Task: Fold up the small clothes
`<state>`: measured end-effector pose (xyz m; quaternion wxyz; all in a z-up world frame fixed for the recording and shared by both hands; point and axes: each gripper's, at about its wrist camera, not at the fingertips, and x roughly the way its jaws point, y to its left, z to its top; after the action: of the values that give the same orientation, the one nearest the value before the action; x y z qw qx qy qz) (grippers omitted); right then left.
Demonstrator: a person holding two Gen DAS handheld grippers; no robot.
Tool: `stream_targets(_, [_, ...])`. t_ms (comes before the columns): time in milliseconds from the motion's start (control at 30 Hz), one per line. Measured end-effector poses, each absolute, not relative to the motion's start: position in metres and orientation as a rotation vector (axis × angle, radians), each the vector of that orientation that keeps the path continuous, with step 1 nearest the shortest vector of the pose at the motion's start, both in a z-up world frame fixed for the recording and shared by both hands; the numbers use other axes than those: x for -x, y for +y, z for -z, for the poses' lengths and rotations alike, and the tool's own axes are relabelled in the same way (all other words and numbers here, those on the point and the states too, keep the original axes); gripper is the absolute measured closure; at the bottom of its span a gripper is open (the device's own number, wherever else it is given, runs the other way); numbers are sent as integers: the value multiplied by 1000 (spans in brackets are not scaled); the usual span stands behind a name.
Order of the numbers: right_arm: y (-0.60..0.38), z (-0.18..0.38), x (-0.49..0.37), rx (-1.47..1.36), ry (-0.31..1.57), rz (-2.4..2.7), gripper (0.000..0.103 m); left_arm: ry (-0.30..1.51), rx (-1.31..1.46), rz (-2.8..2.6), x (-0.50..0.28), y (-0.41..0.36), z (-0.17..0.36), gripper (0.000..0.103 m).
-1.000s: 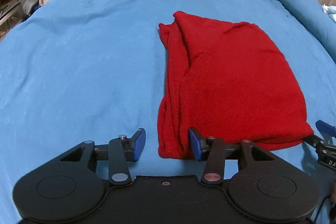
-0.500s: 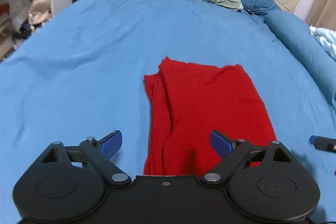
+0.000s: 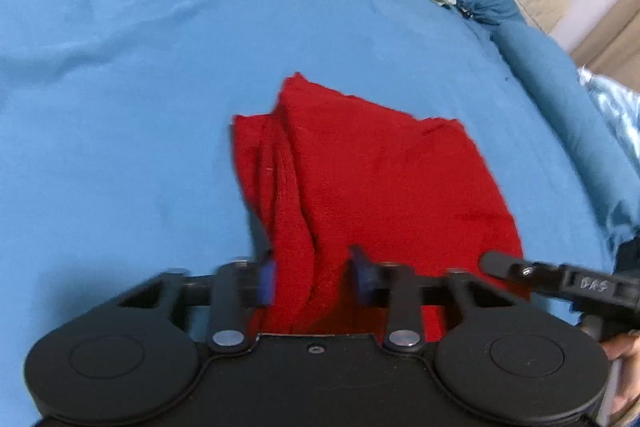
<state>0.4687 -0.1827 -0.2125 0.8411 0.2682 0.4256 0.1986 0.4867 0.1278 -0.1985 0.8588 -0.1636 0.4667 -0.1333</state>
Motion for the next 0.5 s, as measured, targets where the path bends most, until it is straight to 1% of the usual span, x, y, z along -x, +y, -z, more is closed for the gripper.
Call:
stream_targets(67, [-183,198,-464,-570,879,-429,66,960,315,275,-483,123,187,79])
stream_targets(133, [-187,176,-452,-560,854,-451,67,925,319,304,-470,118,168,82])
stream_targets(233, [-197,141,-421,-483,817,-446,67,885,367,374,-442,107,140,83])
stream_targets(333, [-225,115,-372,-468,798,-450,67,844,342,431,-398,85,116,83])
stream_targets(400, [-246,114,-336,-467,818,-427,67,848,353,475,-365,68,115,83])
stream_targets(500, [-266,137,-295,-455,877,-356,66,874,302,483,-327,36,136,83])
